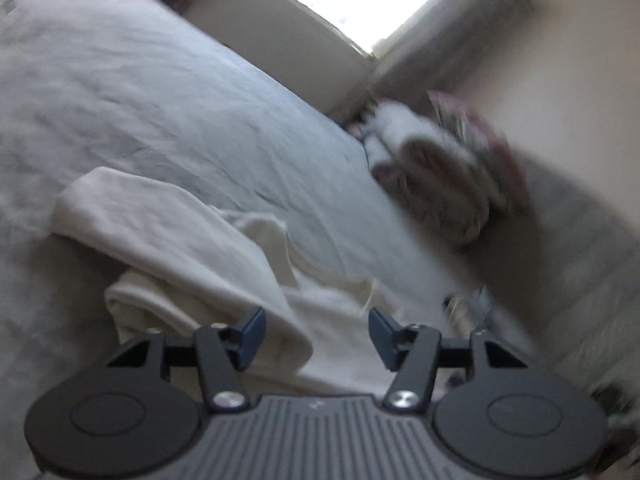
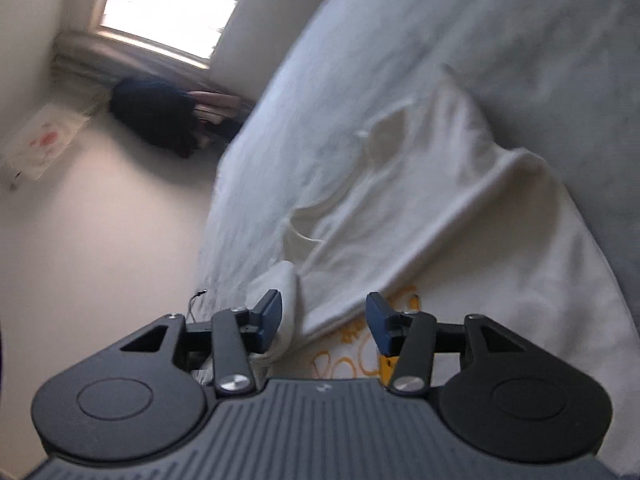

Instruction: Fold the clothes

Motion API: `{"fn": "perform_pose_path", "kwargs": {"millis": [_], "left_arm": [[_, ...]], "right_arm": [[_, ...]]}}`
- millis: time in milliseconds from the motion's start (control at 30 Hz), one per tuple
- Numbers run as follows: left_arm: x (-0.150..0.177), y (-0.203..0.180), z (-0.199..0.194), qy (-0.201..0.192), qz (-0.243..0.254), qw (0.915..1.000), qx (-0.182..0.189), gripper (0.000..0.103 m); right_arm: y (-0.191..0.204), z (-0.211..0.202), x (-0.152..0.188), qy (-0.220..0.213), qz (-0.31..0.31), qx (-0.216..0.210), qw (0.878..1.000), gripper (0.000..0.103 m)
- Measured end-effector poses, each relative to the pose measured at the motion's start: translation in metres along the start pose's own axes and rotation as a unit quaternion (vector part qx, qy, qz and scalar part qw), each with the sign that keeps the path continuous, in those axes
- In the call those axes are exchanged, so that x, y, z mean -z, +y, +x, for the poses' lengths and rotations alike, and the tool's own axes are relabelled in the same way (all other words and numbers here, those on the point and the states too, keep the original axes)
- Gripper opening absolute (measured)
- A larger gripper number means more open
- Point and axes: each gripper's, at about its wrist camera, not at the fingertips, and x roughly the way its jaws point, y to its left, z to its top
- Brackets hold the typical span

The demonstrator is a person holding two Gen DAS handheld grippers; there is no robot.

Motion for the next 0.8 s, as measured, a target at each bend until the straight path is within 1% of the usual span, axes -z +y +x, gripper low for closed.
{"fn": "perform_pose_path", "kwargs": {"millis": [67,100,133,167,200,300,400,467,533,567,600,633,667,700,733,767,800], "left_arm": [[-0.008,0.004,-0.018,-0.044,-0.034,0.9982,-0.025,0.059],[-0.011,0.003,-0.024,-0.064,-0.039,0.9963,-0.042,0.061],[-0.014,0.004,-0.028,-0.078,-0.044,0.9939,-0.063,0.066],[-0.016,0.005,-0.033,-0.093,-0.048,0.9910,-0.084,0.066],[-0.018,0.007,-0.036,-0.104,-0.054,0.9877,-0.104,0.066],[-0.019,0.024,-0.033,-0.101,-0.089,0.9799,-0.148,0.066],[-0.017,0.046,-0.028,-0.098,-0.133,0.9732,-0.160,0.066],[-0.016,0.061,-0.022,-0.106,-0.160,0.9699,-0.149,0.065],[-0.012,0.075,-0.016,-0.118,-0.191,0.9650,-0.136,0.062],[-0.010,0.078,-0.014,-0.123,-0.201,0.9631,-0.130,0.058],[-0.007,0.081,-0.012,-0.130,-0.209,0.9611,-0.125,0.045],[-0.005,0.083,-0.010,-0.138,-0.217,0.9589,-0.120,0.037],[-0.004,0.082,-0.009,-0.146,-0.223,0.9571,-0.115,0.034],[-0.003,0.078,-0.009,-0.154,-0.223,0.9566,-0.106,0.026],[-0.002,0.074,-0.009,-0.161,-0.221,0.9569,-0.098,0.020],[-0.003,0.067,-0.008,-0.165,-0.208,0.9598,-0.091,0.018],[-0.003,0.059,-0.007,-0.168,-0.195,0.9625,-0.085,0.014]], "right_arm": [[0.003,0.000,-0.001,-0.005,0.003,-0.008,1.000,0.051],[0.004,0.000,-0.001,-0.007,0.004,-0.013,1.000,0.052],[0.006,-0.001,-0.001,-0.009,0.006,-0.017,1.000,0.052],[0.008,0.000,-0.001,-0.009,0.006,-0.019,1.000,0.052],[0.010,-0.001,0.000,-0.010,0.005,-0.021,1.000,0.052],[0.015,-0.001,0.000,-0.010,-0.001,-0.022,1.000,0.053],[0.017,0.002,-0.001,-0.009,0.000,-0.025,1.000,0.053],[0.015,0.001,-0.002,-0.007,0.003,-0.029,1.000,0.053],[0.014,0.001,-0.004,-0.006,0.002,-0.029,1.000,0.053],[0.013,-0.001,-0.006,-0.007,0.001,-0.026,1.000,0.053],[0.008,-0.007,-0.005,-0.009,0.000,-0.024,1.000,0.053],[0.005,-0.008,-0.006,-0.011,0.003,-0.022,1.000,0.053],[0.003,-0.009,-0.007,-0.014,0.006,-0.020,1.000,0.053],[0.000,-0.009,-0.008,-0.016,0.009,-0.019,1.000,0.053],[-0.003,-0.010,-0.009,-0.018,0.015,-0.019,1.000,0.053],[-0.006,-0.010,-0.011,-0.020,0.021,-0.019,0.999,0.053],[-0.009,-0.011,-0.012,-0.021,0.026,-0.019,0.999,0.053]]}}
